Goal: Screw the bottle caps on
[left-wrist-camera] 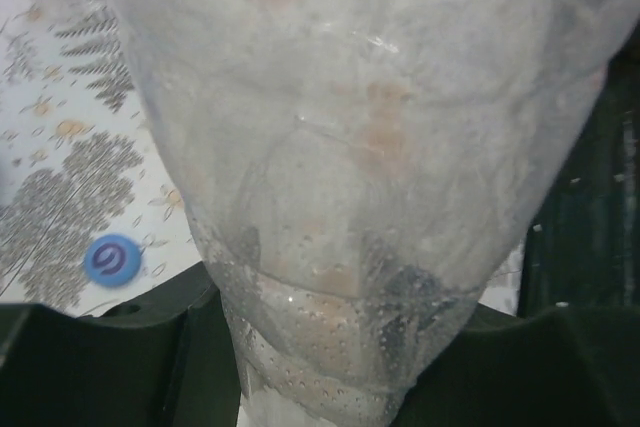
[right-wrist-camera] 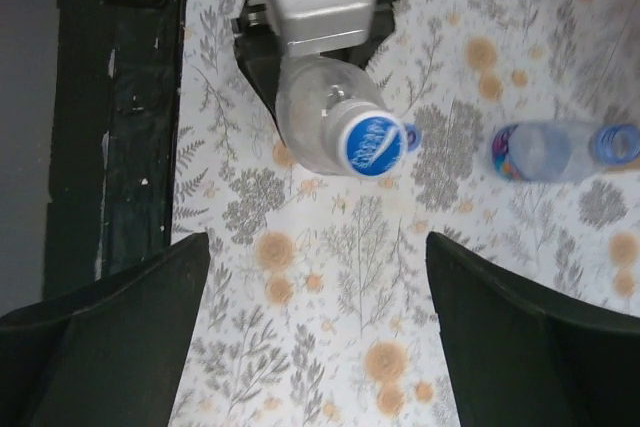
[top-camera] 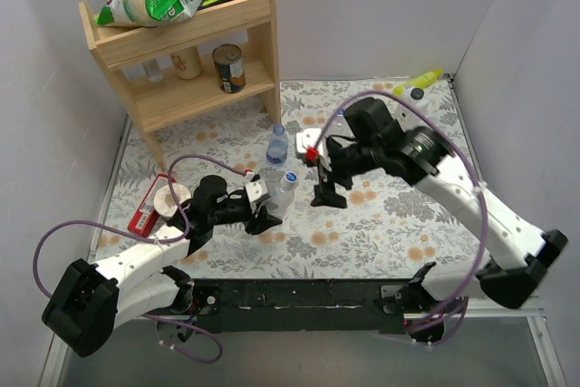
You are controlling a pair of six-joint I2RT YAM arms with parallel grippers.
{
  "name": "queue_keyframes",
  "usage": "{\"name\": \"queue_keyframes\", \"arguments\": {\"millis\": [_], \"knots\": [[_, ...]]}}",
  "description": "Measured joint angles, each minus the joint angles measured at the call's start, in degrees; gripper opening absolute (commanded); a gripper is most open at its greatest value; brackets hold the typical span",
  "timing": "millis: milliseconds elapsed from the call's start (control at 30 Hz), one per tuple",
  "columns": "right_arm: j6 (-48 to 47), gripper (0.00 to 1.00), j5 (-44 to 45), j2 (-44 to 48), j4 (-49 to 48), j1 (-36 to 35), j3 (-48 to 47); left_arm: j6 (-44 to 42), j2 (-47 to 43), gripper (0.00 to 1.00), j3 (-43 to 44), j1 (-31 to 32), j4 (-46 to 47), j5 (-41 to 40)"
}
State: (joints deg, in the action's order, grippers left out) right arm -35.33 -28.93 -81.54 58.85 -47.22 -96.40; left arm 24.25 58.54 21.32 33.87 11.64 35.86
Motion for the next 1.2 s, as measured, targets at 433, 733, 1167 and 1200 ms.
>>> {"name": "queue_keyframes", "arguments": {"millis": [433, 733, 1167, 1200], "knots": [[-1.0, 0.98, -9.1, 9.2, -27.4, -0.2, 16.4, 7.9, 0.1, 0.00, 3.7, 0.2, 1.9, 11.2], [0.0, 0.93, -13.2, 6.5, -27.9, -0.5, 16.2, 8.1, 1.2, 0.00, 5.0, 0.5, 1.7, 11.8], [-4.1, 0.89, -10.9, 6.4, -21.3, -0.5, 12.8, 14.1, 1.2, 0.00, 5.0, 0.5, 3.7, 10.3], [-4.3, 0.88, -10.4, 6.4, -20.7, -0.5, 12.5, 14.3, 1.2, 0.00, 5.0, 0.5, 3.8, 10.2]]}}
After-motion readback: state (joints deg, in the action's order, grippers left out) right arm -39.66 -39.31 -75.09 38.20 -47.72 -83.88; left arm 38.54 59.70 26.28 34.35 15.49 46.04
